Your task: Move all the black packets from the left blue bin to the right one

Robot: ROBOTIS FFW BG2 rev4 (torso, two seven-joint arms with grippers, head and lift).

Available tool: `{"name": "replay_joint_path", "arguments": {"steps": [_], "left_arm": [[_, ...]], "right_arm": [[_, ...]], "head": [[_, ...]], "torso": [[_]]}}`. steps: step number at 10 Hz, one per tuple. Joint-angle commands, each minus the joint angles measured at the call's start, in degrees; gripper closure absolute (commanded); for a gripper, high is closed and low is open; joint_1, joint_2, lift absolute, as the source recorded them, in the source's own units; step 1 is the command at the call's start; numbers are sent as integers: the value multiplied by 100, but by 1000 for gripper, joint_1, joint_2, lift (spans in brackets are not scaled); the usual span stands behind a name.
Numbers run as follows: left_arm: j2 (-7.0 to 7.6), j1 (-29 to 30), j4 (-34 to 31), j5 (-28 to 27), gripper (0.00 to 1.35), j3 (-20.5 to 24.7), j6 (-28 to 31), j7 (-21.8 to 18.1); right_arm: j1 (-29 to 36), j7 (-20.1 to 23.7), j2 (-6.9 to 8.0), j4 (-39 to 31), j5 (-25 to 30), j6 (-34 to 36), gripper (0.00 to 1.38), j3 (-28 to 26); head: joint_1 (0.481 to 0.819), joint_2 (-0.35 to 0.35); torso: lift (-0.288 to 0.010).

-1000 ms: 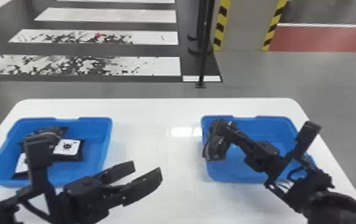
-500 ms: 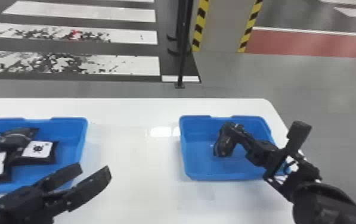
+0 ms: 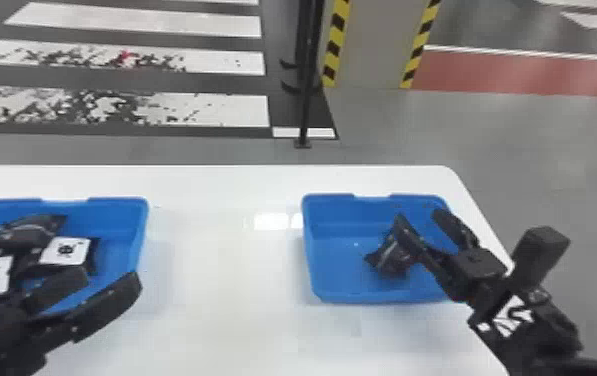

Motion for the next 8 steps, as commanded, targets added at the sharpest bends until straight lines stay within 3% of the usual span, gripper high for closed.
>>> {"name": "replay_joint_path", "arguments": {"steps": [1,3,7,8], "left_arm": [[80,-174,101,-212,151,153,126,19],[195,-553,298,-566,157,279,365,72],[362,-1510,1254,-1115,157,450,576,247],[397,-1791,1592,-1275,157,450,562,309]], "right_arm": [[708,-51,173,-666,244,-169,122,-1],[1496,-78,367,-1312,324,-240,125,22],[2269,-86,428,-1987,312,-451,128,433],[2424,-130,507,-2044,255,-633,128,433]], "head": [[695,-88],[695,-40],[695,123],[695,144]], "torso": [[-138],[-138],[-138],[-138]]}}
